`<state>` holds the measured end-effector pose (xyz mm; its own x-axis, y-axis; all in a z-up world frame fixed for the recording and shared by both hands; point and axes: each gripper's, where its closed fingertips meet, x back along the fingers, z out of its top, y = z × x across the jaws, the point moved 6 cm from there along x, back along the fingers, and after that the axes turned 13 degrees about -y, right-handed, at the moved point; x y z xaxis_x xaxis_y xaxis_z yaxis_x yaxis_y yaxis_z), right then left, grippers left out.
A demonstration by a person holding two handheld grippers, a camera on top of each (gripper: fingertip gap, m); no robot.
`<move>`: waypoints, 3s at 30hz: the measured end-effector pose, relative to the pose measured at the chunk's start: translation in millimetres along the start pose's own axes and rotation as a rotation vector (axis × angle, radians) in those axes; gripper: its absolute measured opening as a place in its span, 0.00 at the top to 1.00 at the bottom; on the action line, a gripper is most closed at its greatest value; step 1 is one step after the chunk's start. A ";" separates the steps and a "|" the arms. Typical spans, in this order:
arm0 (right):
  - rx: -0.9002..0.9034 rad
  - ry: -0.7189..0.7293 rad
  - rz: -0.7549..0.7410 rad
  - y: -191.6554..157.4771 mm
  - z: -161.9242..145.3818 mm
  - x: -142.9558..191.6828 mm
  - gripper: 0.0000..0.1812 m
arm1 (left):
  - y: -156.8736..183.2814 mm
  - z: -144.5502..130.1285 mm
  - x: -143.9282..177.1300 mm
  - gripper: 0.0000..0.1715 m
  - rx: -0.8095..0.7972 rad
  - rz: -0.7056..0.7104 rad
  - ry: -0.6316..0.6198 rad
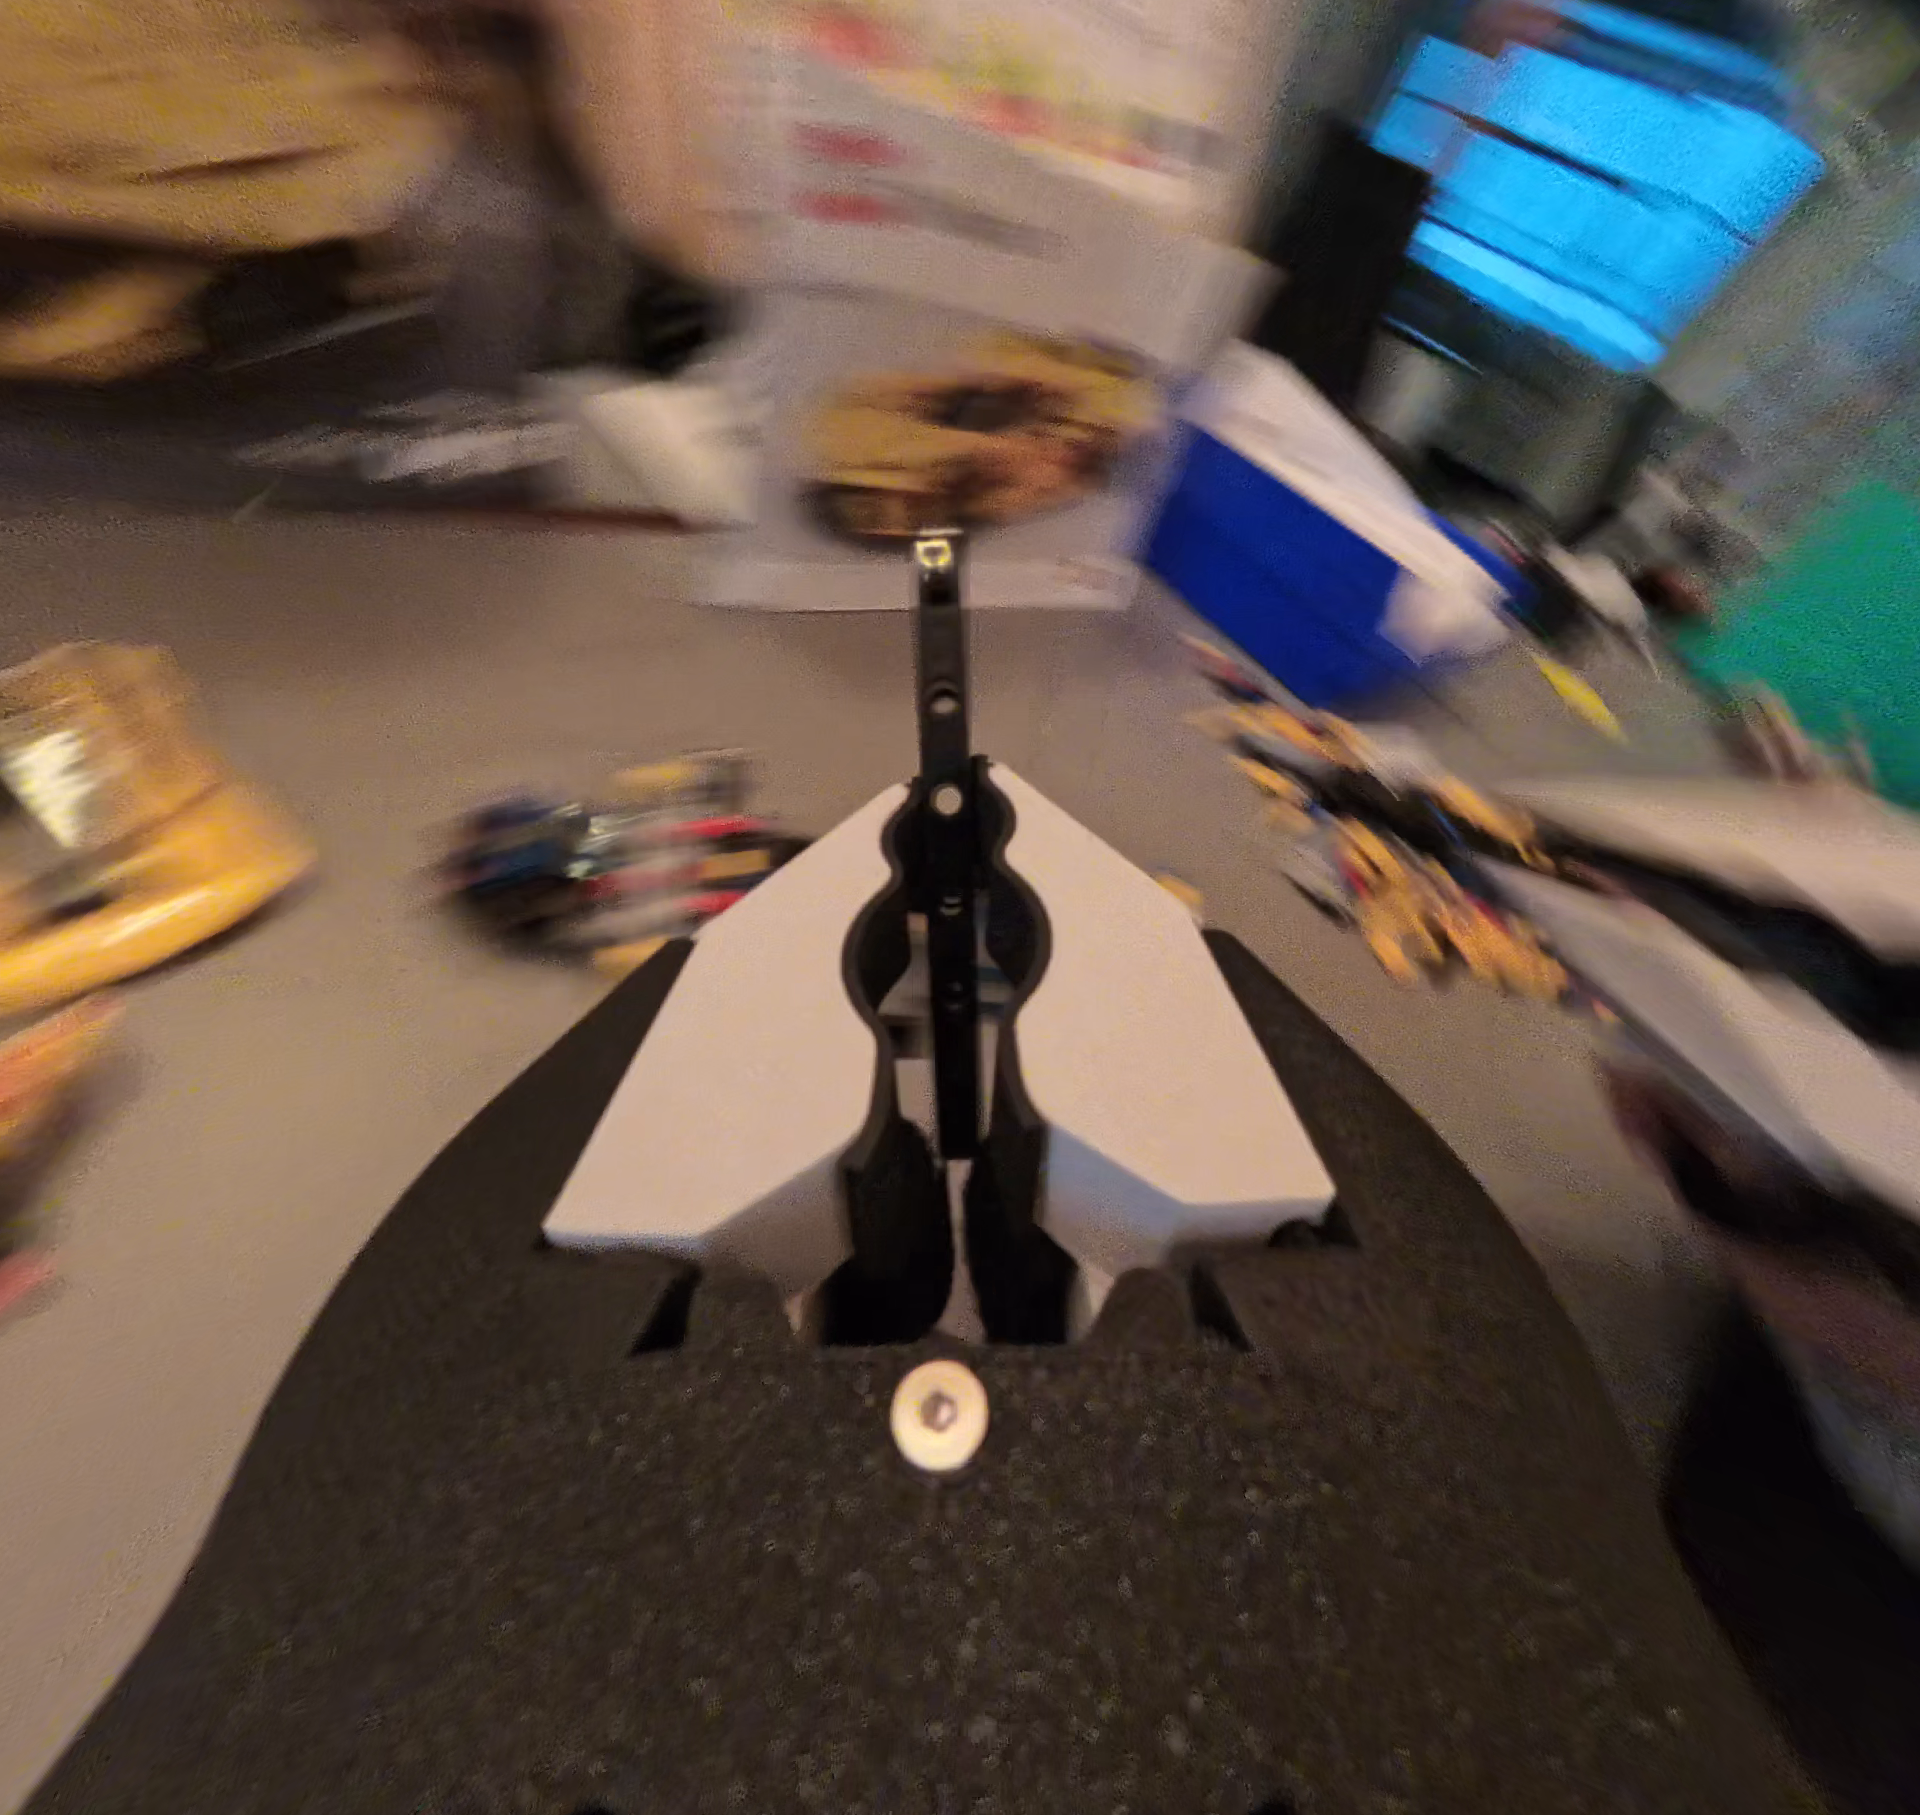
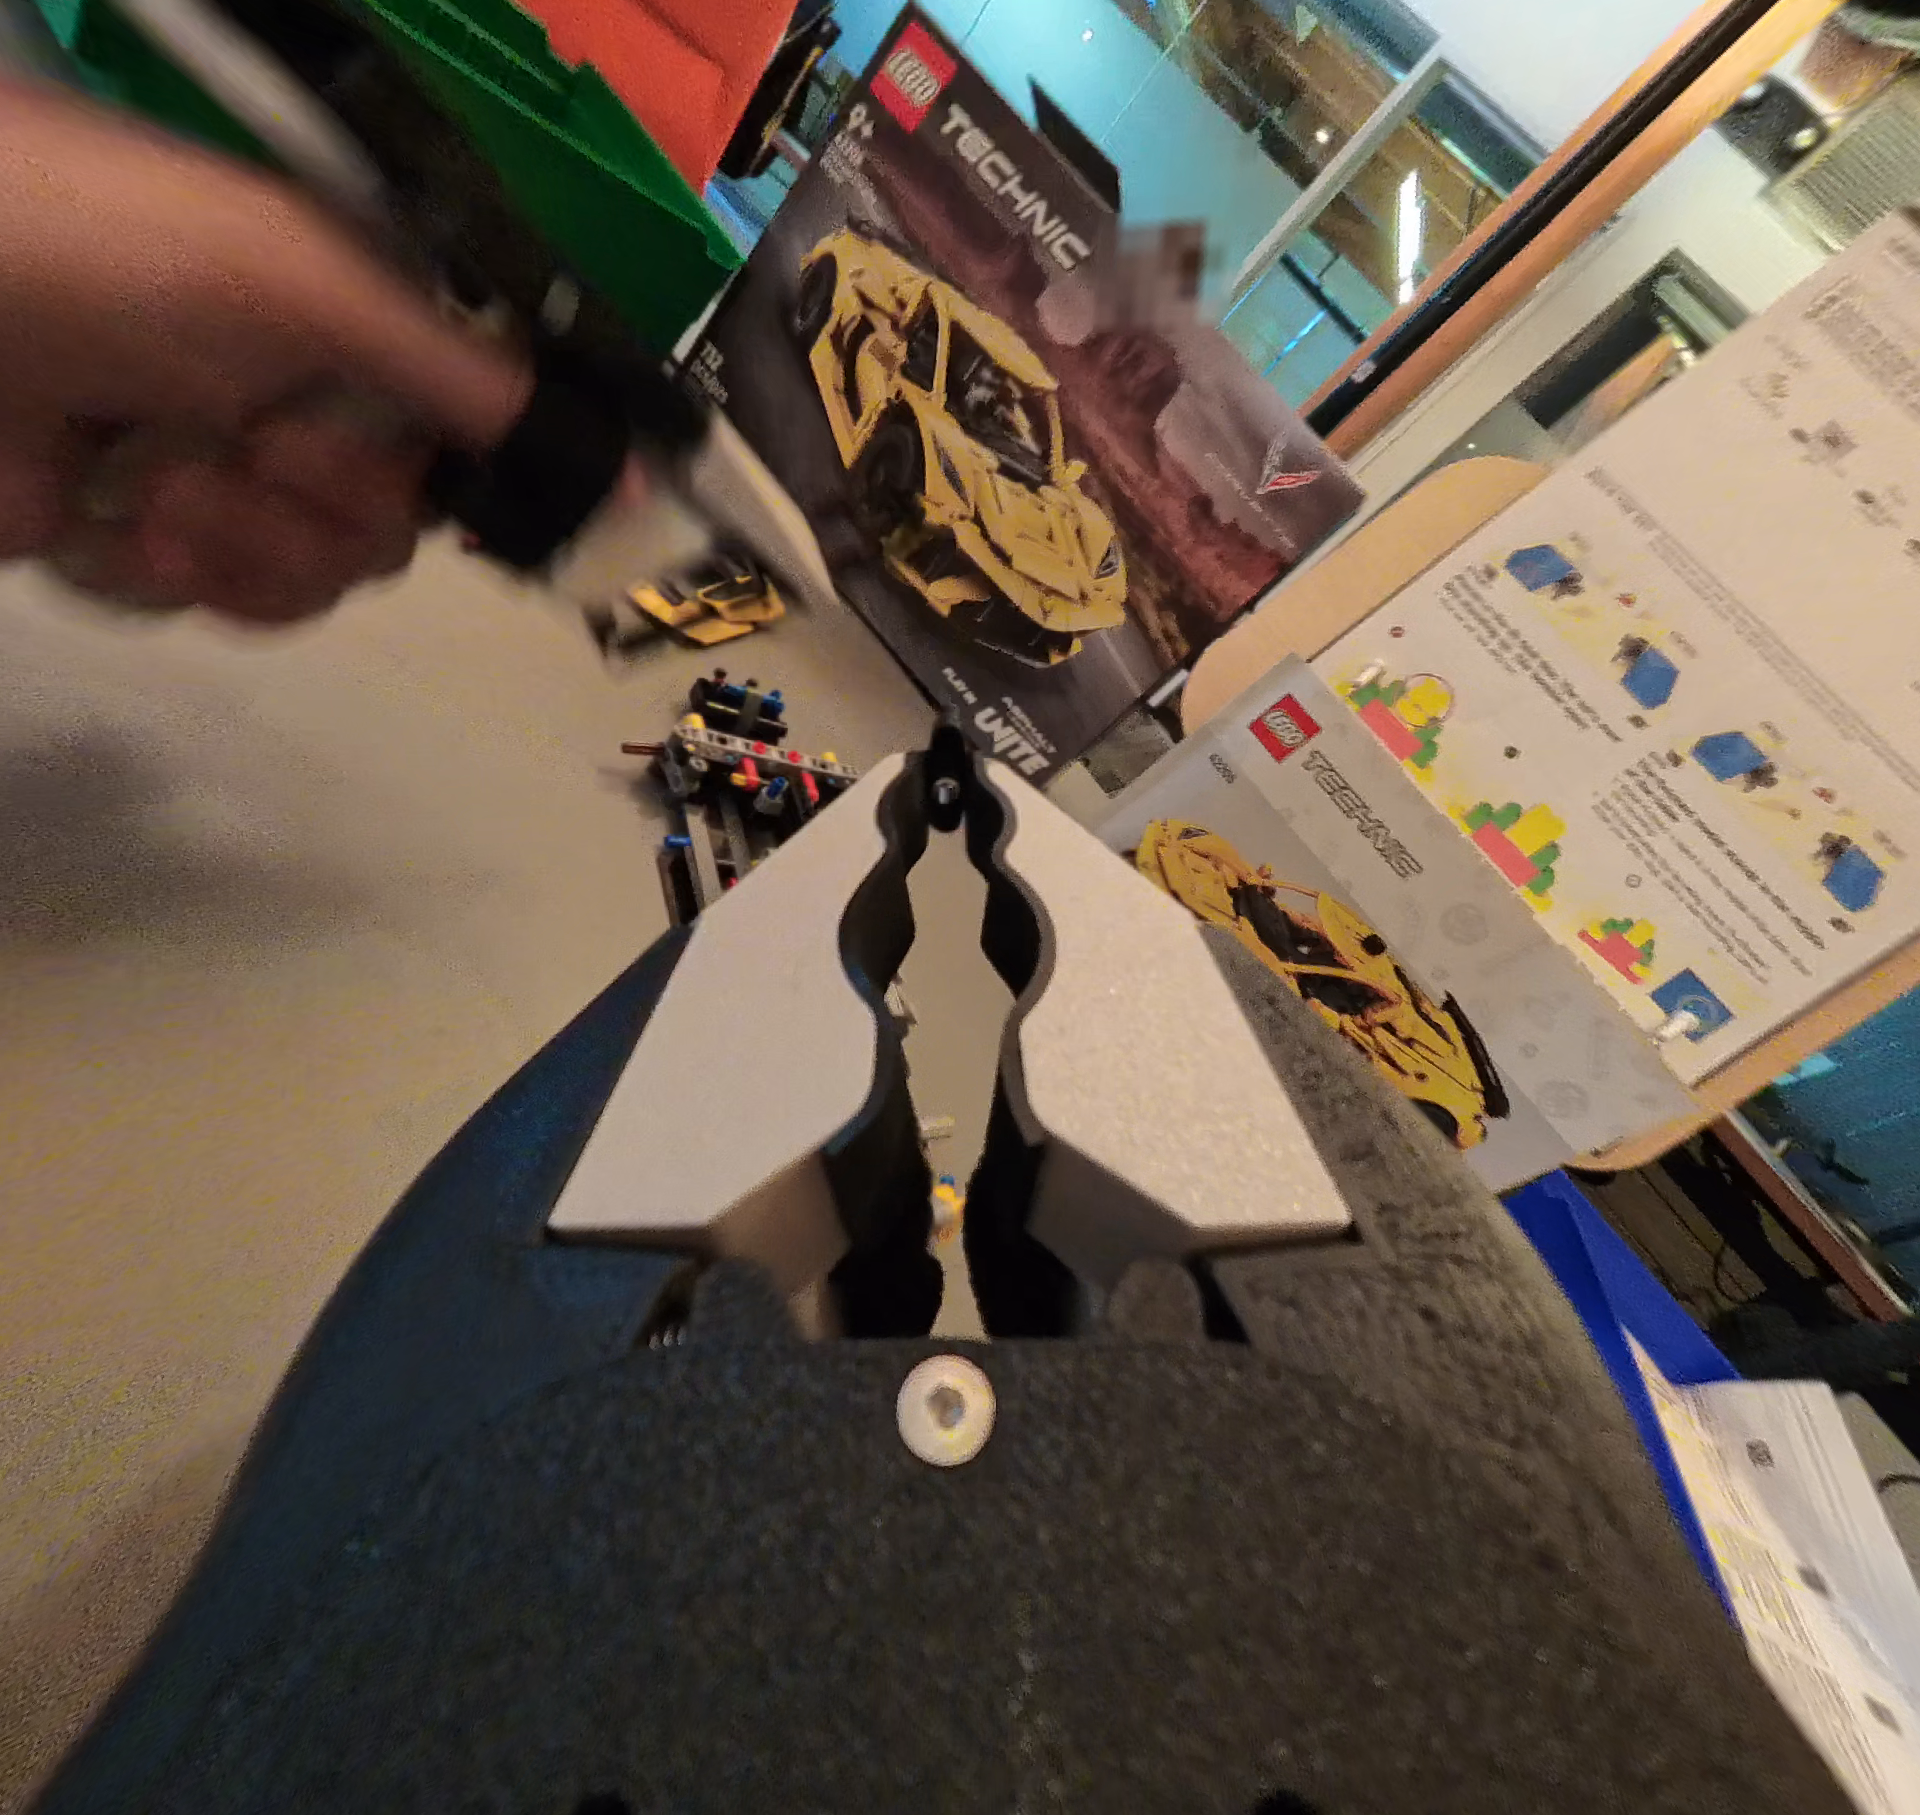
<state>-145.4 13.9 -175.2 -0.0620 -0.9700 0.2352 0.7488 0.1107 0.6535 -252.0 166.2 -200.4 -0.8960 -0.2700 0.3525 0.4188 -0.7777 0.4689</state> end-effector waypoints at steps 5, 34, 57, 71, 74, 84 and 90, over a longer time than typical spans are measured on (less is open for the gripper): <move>-0.168 0.030 0.109 18.9 -16.5 1.9 0.97 | -19.9 9.5 16.2 0.96 -0.125 -0.024 0.022; -1.015 0.079 1.100 -12.9 -23.5 1.5 0.97 | 96.1 -38.5 -5.0 0.94 0.014 -0.959 -0.213; -0.535 -0.438 0.276 128.1 -119.7 34.4 0.87 | -2.7 -32.0 -24.6 0.79 -0.257 -0.046 -0.249; -0.347 -0.444 0.665 -10.2 -124.3 -37.9 0.85 | 64.0 -94.7 -54.0 0.84 -0.691 -0.103 -0.479; -0.418 -0.481 0.742 -12.0 -126.2 -42.7 0.83 | 63.7 -96.7 -64.9 0.84 -0.772 -0.062 -0.480; -0.528 -0.488 0.763 -7.7 -126.3 -46.8 0.88 | 75.8 -104.2 -98.4 0.94 -0.865 -0.088 -0.584; -0.596 -0.514 0.758 -6.7 -126.8 -48.7 0.91 | 76.8 -105.2 -101.5 0.95 -0.874 -0.052 -0.573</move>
<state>-63.8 33.0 -282.3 0.3852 -0.4724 0.7928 0.8996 0.3838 -0.2084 -144.4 74.1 -285.4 -0.6099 -0.0927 0.7870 -0.0756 -0.9818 -0.1742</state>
